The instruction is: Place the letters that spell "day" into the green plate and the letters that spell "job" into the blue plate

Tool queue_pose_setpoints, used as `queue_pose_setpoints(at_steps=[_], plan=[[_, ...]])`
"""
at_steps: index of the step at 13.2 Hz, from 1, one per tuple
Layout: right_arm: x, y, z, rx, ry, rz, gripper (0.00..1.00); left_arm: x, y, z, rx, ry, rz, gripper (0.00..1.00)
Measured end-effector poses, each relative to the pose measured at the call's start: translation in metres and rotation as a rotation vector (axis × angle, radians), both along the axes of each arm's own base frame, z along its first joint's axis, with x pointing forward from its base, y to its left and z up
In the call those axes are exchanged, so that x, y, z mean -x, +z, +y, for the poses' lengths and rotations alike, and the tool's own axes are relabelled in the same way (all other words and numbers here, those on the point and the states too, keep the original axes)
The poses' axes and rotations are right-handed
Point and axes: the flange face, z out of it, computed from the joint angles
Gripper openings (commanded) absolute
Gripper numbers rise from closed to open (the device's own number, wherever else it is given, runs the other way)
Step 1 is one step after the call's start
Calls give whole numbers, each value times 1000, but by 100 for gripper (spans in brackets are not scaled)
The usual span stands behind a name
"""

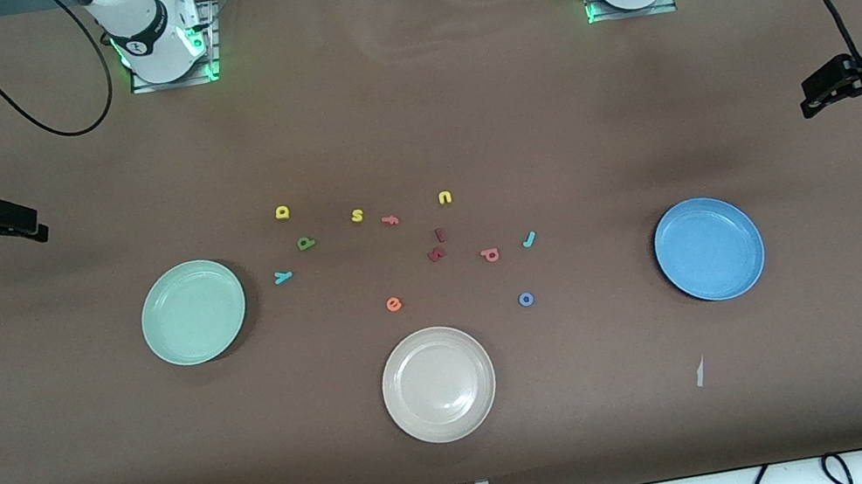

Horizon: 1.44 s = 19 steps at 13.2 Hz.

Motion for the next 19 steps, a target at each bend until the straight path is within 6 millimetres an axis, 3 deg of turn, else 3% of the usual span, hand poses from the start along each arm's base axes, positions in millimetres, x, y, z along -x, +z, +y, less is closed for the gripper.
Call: queue_pose_setpoints(at_steps=[4,7,13,17,19], plan=[[0,2,25,53,64,-5,99,0,0,0,0,0,0,100],[0,-6,28,46,64,5,99,0,0,0,0,0,0,100],[-10,-105,80,26,-67,-87,99,0,0,0,0,0,-1,100],[-18,-155,112,4,-298,-120,99,0,1,-1,0,-1,-1,100],[-23,-182,131,-8,-411,-119,99,-1,-1,-11,4,-19,-4,100]])
